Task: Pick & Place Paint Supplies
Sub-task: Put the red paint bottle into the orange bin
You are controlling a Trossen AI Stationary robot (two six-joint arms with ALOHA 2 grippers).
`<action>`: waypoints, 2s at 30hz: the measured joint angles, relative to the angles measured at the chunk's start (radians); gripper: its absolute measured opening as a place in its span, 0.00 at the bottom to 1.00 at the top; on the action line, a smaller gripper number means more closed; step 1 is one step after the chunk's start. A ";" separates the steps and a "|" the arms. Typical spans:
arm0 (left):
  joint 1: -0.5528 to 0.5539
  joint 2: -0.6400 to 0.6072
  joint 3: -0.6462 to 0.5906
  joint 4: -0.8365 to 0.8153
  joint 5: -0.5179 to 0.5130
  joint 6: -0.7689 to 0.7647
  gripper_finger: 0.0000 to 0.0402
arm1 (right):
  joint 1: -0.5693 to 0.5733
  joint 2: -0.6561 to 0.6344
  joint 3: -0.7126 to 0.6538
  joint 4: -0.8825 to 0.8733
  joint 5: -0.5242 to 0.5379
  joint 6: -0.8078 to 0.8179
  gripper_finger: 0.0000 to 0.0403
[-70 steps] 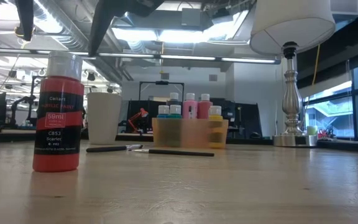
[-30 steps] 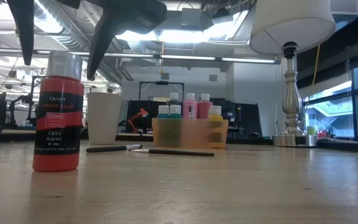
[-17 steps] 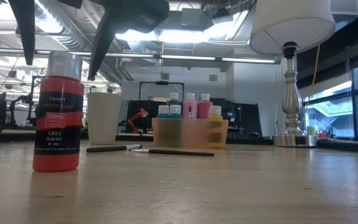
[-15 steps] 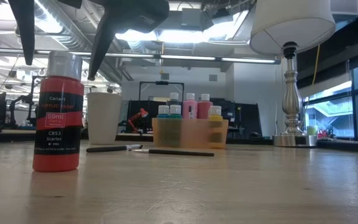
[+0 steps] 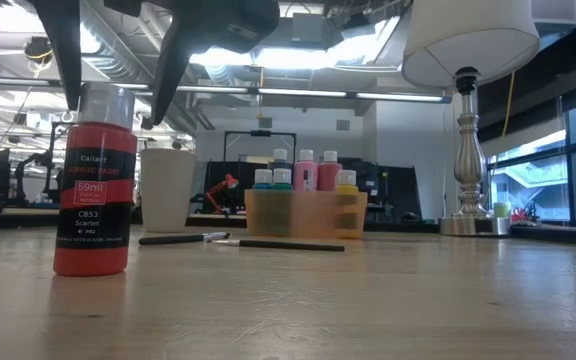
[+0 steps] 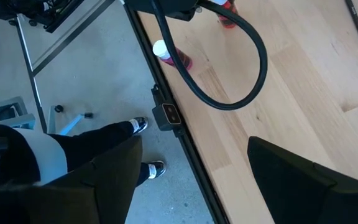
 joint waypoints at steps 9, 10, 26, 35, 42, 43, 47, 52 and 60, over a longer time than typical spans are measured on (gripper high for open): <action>0.000 -0.002 -0.039 0.028 0.020 -0.021 0.46 | 0.000 0.000 0.000 0.000 -0.002 0.001 0.73; 0.000 -0.002 -0.040 0.028 0.021 -0.021 0.46 | -0.002 0.000 0.000 0.000 -0.002 0.000 0.73; 0.001 -0.002 -0.040 0.032 0.028 -0.011 0.32 | -0.019 0.000 0.000 0.002 -0.026 0.000 0.73; 0.001 -0.002 -0.039 0.033 0.024 -0.026 0.29 | -0.019 0.000 0.000 0.006 -0.038 -0.001 0.73; 0.001 -0.047 -0.009 -0.066 -0.051 -0.124 0.29 | -0.019 0.000 0.000 0.175 -0.037 -0.171 0.73; 0.001 -0.058 -0.002 -0.087 -0.053 -0.146 0.29 | -0.018 0.000 0.000 0.203 -0.039 -0.201 0.73; -0.005 -0.089 0.041 -0.187 -0.060 -0.246 0.29 | -0.010 0.000 0.000 0.270 -0.069 -0.296 0.73; -0.016 -0.132 0.102 -0.322 -0.118 -0.362 0.29 | -0.002 0.000 0.000 0.297 -0.149 -0.394 0.73; 0.024 -0.219 0.221 -0.364 -0.241 -0.489 0.29 | 0.022 -0.016 0.000 0.294 -0.251 -0.491 0.73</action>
